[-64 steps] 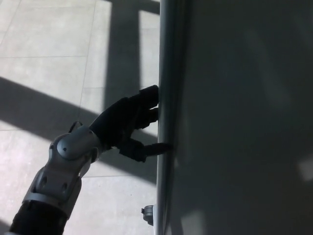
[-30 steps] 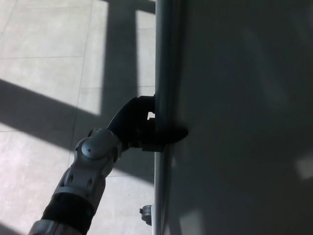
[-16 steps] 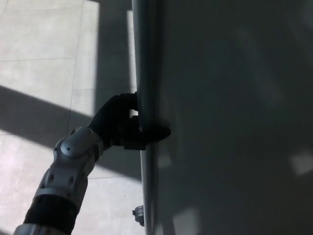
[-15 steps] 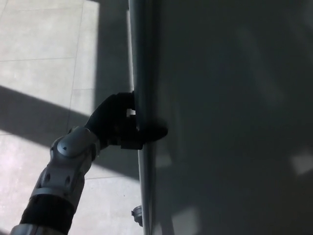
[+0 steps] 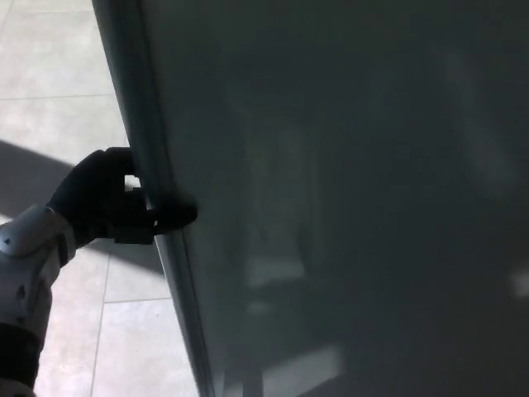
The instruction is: A white board is being place on the right hand side and parallel to the robot and the robot uses its left hand to grab on the leftside of the whiteboard and drag the whiteboard from the right hand side to the left hand side
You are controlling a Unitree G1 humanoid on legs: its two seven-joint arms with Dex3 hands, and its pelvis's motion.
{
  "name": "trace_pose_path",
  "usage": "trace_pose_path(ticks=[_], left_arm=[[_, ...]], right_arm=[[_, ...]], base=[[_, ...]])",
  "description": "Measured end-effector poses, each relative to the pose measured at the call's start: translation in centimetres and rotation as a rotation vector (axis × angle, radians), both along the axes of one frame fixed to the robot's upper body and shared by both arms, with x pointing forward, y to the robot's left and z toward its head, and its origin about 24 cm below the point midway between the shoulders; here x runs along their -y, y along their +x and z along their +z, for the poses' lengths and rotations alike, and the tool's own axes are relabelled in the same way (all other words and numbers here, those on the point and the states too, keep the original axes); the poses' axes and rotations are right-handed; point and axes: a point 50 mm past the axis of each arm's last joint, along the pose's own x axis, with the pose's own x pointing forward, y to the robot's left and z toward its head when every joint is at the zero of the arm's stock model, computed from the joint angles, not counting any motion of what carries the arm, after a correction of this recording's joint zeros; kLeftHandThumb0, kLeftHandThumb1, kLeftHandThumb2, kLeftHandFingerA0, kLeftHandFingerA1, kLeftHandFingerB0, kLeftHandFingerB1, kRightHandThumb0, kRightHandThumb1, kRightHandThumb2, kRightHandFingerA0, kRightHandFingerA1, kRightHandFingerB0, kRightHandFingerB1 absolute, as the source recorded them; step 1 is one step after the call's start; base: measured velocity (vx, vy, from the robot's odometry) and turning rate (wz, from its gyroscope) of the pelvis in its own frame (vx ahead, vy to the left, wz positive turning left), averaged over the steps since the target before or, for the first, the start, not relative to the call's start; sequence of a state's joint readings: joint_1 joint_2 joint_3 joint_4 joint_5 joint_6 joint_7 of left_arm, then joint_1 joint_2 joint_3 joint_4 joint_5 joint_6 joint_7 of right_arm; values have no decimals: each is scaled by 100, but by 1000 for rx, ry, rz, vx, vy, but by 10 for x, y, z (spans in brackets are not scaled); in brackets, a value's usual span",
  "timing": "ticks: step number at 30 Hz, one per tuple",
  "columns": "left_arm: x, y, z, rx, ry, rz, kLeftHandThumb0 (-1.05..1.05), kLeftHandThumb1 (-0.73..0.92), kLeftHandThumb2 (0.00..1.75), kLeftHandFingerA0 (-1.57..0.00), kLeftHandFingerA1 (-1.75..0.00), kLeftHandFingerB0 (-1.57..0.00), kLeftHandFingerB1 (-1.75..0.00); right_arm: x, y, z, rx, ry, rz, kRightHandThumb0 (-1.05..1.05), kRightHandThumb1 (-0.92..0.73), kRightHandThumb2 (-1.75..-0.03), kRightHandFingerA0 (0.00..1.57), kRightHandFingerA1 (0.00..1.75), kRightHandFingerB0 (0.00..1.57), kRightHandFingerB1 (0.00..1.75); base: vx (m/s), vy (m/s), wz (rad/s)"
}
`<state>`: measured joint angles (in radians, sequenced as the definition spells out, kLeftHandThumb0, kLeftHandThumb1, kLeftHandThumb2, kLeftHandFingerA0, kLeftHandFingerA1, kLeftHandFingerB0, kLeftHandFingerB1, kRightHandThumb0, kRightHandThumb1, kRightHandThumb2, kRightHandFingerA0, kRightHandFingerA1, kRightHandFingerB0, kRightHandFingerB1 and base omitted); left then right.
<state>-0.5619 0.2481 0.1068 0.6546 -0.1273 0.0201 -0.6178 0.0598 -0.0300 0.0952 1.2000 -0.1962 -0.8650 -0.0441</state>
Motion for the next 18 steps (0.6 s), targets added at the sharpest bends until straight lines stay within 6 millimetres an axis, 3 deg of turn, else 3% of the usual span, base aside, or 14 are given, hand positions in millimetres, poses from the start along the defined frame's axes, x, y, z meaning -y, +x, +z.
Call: trace_pose_path(ticks=[1, 2, 3, 8, 18], left_arm=[[-5, 0, 1, -3, 4, 8, -12, 70, 60, -86, -93, -79, -60], [-10, -1, 1, -6, 6, 16, -12, 70, 60, -86, -93, -79, -60], [-16, -1, 1, -11, 6, 25, -15, 65, 59, -92, -82, -83, -55], [-41, -5, 3, -33, 10, 73, -14, 63, 59, -98, -73, -88, -56], [-88, -18, 15, -46, 54, 147, -10, 68, 60, -86, -81, -78, -62]], right_arm=[[0, 0, 0, -1, -1, 1, -49, -66, -77, 54, 85, 12, 69], [0, -1, 0, -3, -1, 3, -49, -66, -77, 54, 85, 12, 69], [-1, -1, -1, -5, -1, 3, -48, -66, -77, 54, 84, 11, 68], [-1, -1, -1, -4, -1, 4, -47, -66, -77, 55, 83, 12, 66], [-1, -1, -1, -5, -1, 4, -49, -67, -76, 54, 83, 12, 66]], base=[[0, 0, 0], [0, 0, 0], [0, 0, 0], [0, 0, 0], [0, 0, 0]])
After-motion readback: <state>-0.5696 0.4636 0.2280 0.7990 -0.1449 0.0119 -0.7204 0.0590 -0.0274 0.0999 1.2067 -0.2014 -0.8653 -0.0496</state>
